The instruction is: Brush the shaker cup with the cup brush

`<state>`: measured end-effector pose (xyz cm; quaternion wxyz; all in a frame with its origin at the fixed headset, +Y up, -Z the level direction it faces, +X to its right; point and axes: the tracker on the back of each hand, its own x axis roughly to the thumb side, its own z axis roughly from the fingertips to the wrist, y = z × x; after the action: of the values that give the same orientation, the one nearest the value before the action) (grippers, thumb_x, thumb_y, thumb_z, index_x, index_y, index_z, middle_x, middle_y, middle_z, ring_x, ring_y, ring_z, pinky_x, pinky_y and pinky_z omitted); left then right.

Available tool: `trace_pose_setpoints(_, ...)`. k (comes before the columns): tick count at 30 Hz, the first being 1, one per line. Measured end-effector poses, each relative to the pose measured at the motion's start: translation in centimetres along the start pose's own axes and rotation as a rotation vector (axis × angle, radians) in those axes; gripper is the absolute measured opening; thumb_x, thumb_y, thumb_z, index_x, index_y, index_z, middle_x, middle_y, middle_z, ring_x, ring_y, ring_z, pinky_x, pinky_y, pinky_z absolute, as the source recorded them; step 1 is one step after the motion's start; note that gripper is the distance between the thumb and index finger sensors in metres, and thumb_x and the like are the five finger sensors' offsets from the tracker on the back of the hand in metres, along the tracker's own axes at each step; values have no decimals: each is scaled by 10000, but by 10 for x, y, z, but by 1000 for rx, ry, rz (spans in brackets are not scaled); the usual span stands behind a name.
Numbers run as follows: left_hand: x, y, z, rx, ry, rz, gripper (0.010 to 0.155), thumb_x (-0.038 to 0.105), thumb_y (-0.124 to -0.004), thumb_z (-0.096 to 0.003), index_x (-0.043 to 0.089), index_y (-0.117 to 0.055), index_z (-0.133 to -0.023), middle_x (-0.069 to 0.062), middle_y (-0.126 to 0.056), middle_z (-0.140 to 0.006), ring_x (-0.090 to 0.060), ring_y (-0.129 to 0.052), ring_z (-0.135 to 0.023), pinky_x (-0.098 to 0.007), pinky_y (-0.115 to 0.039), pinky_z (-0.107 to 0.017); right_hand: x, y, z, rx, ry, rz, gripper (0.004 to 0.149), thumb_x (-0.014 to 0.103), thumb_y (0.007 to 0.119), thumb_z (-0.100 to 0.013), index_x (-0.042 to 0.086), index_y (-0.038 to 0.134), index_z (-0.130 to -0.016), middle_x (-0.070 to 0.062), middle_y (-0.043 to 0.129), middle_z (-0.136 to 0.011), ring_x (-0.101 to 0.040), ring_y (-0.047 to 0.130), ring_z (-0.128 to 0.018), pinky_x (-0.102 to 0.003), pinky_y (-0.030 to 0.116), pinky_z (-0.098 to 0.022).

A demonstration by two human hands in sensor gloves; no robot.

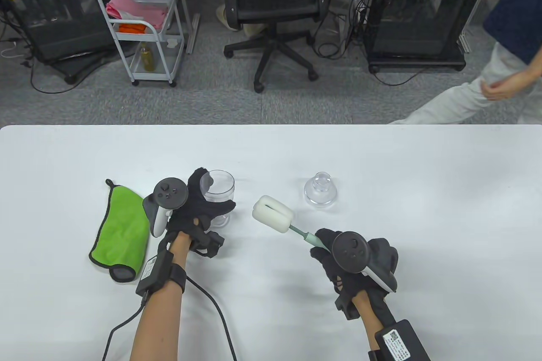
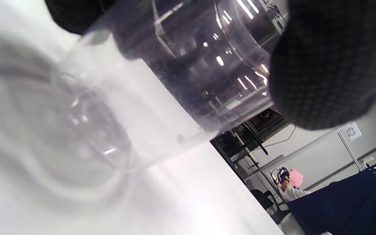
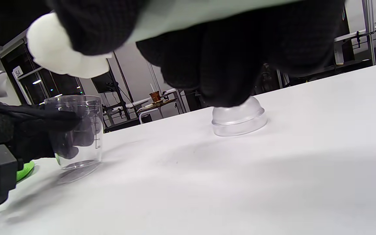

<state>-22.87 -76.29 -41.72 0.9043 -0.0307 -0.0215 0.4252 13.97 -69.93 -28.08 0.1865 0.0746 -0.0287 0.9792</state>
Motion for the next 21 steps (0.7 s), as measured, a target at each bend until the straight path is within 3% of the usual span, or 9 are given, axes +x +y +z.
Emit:
trace_pose_setpoints(4, 11, 5, 12, -47, -40, -52, 1172, 568, -1053, -235, 162, -348, -1078, -130, -582, -1121, -448, -922, -940, -689, -697, -657, 1, -4, 1, 5, -8, 1, 575, 353, 836, -359, 152, 738, -888, -110, 939, -740, -277, 1039, -494, -430, 881, -381)
trace_pose_setpoints(11, 42, 20, 51, -49, -144, -134, 1157, 598, -1052, -233, 174, -395, -1086, -243, -617, -1109, -428, -862, -897, -669, -732, -648, 8, -14, 9, -33, -50, -17, 570, 371, 774, -388, 168, 691, -915, -103, 900, -762, -270, 1009, -505, -400, 875, -373)
trace_pose_setpoints(16, 62, 17, 89, -76, -161, -347, 1142, 645, -1036, -236, 267, -383, -1094, -41, -707, -1115, -394, -865, -901, -641, -785, -630, 15, -15, 14, -26, -91, 6, 564, 398, 761, -393, 222, 689, -924, -124, 897, -812, -292, 1029, -535, -401, 892, -363)
trace_pose_setpoints(18, 65, 14, 100, -113, -151, -373, 1143, 642, -1035, -247, 322, -341, -1096, 1, -666, -1144, -453, -895, -921, -693, -789, -603, 20, -15, 16, -7, -115, 8, 562, 402, 766, -391, 235, 699, -924, -120, 920, -795, -296, 1039, -523, -407, 897, -357)
trace_pose_setpoints(21, 71, 13, 115, -75, -158, -406, 1131, 651, -1039, -235, 375, -349, -1088, 72, -646, -1156, -495, -954, -922, -733, -832, -556, 32, -14, 19, 19, -157, 89, 558, 401, 785, -381, 244, 728, -914, -103, 956, -746, -283, 1050, -465, -411, 900, -348)
